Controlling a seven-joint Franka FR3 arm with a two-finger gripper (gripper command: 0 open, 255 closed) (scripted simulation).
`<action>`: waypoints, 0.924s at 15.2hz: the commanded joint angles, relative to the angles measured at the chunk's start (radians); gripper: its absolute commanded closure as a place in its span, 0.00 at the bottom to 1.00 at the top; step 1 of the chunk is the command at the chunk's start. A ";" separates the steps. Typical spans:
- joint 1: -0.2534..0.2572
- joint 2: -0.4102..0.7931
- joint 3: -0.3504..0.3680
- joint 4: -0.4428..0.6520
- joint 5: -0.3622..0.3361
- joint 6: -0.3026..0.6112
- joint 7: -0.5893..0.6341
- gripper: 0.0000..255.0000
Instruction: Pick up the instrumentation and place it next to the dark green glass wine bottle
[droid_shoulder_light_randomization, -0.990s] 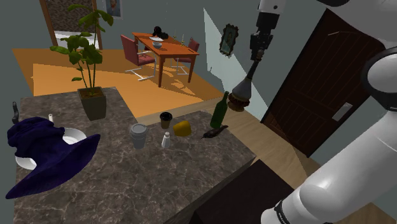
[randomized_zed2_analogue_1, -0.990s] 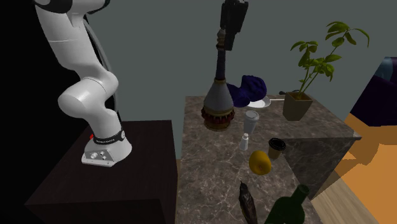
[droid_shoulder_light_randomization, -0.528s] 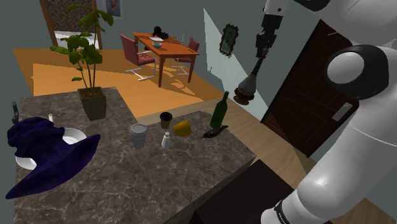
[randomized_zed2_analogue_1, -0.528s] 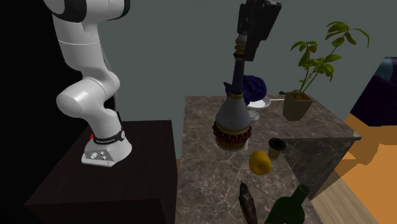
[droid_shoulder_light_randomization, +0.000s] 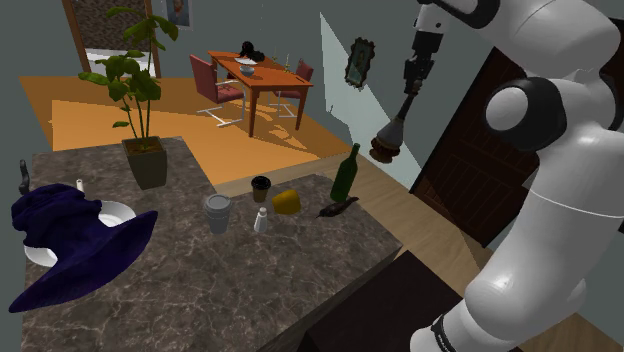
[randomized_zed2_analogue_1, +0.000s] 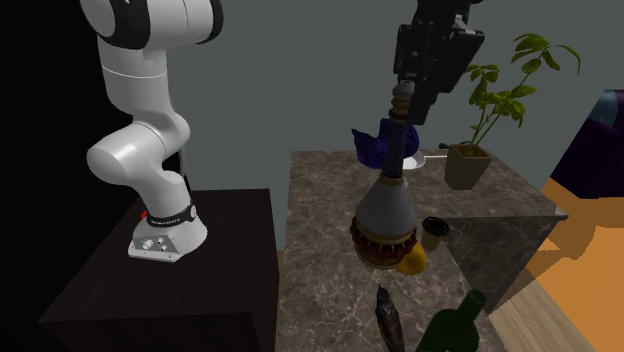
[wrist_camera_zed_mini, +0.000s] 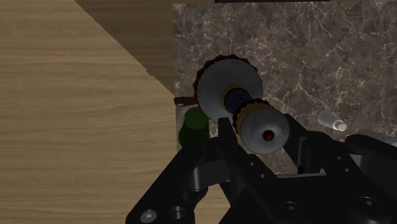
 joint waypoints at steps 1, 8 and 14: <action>0.004 -0.029 0.000 -0.073 -0.005 0.046 0.003 1.00; 0.014 -0.088 0.003 -0.256 -0.015 0.171 0.018 1.00; 0.019 -0.119 0.005 -0.381 -0.020 0.264 0.027 1.00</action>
